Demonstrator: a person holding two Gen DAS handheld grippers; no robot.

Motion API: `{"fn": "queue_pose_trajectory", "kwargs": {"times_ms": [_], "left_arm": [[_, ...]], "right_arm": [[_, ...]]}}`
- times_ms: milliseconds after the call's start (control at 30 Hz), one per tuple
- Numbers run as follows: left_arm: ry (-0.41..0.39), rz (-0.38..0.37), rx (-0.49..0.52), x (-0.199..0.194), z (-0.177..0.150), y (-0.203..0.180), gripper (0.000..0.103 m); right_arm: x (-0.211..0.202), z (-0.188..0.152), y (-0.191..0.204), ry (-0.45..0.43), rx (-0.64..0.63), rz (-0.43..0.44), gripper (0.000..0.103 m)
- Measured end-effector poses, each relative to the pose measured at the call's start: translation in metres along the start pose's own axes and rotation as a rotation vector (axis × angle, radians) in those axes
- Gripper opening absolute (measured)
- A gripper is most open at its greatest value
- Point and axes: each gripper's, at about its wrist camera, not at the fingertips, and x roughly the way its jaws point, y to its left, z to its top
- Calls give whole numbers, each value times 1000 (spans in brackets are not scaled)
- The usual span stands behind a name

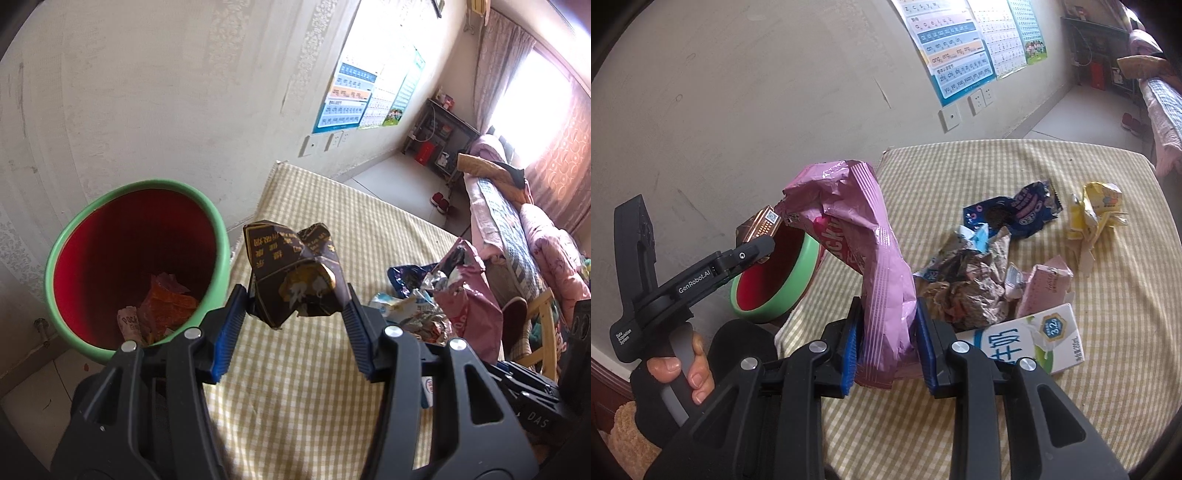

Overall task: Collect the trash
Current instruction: 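Carry both held wrappers over the bin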

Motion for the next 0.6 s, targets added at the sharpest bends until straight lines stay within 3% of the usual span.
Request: {"fn": "queue_pose_trajectory", "kwargs": {"times_ms": [600], "left_arm": [[-23, 103, -76, -13, 8, 59, 50]], "right_arm": [[46, 22, 51, 76, -72, 90, 28]]}}
